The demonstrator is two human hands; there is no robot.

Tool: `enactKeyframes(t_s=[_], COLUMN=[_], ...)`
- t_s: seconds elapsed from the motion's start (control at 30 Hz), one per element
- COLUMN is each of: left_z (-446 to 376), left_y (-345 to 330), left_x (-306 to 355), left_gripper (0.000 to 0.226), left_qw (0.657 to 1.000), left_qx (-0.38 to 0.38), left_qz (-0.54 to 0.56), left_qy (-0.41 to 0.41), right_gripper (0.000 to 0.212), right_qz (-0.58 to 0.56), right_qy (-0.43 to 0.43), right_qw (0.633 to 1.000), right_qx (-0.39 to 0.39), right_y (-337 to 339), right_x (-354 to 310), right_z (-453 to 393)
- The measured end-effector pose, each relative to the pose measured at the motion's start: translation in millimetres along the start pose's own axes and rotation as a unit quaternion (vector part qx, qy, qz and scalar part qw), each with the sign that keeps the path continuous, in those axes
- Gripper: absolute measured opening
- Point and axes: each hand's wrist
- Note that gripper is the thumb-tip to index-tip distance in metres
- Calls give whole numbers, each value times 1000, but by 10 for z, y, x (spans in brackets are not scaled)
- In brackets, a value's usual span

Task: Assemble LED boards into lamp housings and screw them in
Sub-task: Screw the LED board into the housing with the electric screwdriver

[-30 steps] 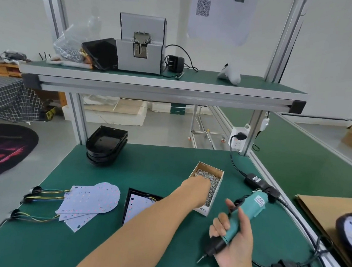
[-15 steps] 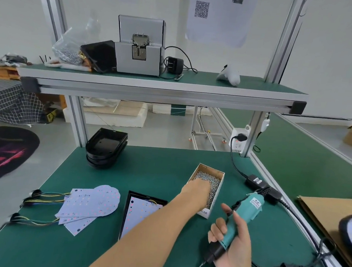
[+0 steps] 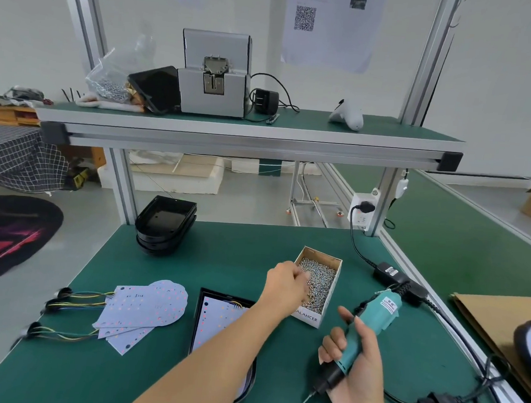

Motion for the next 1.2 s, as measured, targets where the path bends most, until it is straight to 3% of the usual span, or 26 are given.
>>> enactKeyframes(t_s=[0.13, 0.23, 0.3, 0.37, 0.43, 0.5, 0.57, 0.87, 1.0, 1.1, 1.2], left_z=[126, 359, 604, 814, 958, 1005, 1024, 1126, 1175, 1295, 1506], left_y=[35, 28, 10, -22, -66, -112, -135, -182, -121, -4, 181], left_x=[36, 56, -35, -170, -240, -266, -253, -303, -277, -212, -231], left_gripper=[27, 30, 28, 21, 16, 19, 19, 17, 16, 13, 12], left_qw=[992, 983, 997, 988, 933, 879, 859, 873, 915, 994, 987], left_qx=[22, -11, -25, -37, -84, -138, -162, -98, -61, -5, 10], left_qz=[120, 182, 77, -144, -346, -452, -481, -470, -391, -102, 157], left_qy=[18, 14, -2, -33, -52, -72, -74, -85, -79, -47, -11], right_gripper=[28, 29, 29, 27, 26, 27, 28, 34, 36, 39, 54], right_qz=[6, 8, 0, -28, -63, -73, -59, -37, -35, -37, -57], right_qy=[4, 5, 11, 19, 25, 24, 17, 9, 11, 16, 15], right_qw=[1000, 1000, 1000, 999, 997, 996, 997, 999, 998, 997, 995], right_qx=[2, -4, -18, -35, -45, -46, -45, -38, -47, -60, -75], right_y=[-35, -30, -14, 16, 48, 64, 64, 56, 13, -63, -188], right_x=[8, -10, -39, -62, -72, -61, -37, -21, -12, -9, -40], right_z=[7, 6, 4, 2, 4, 4, 13, 15, 34, 48, 69])
Point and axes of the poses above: each hand's wrist, its own z-axis away from the middle knuckle, its own y-axis out of the back of the hand, x = y × z, and after that the axes turned 11 degrees about -x, right-handed
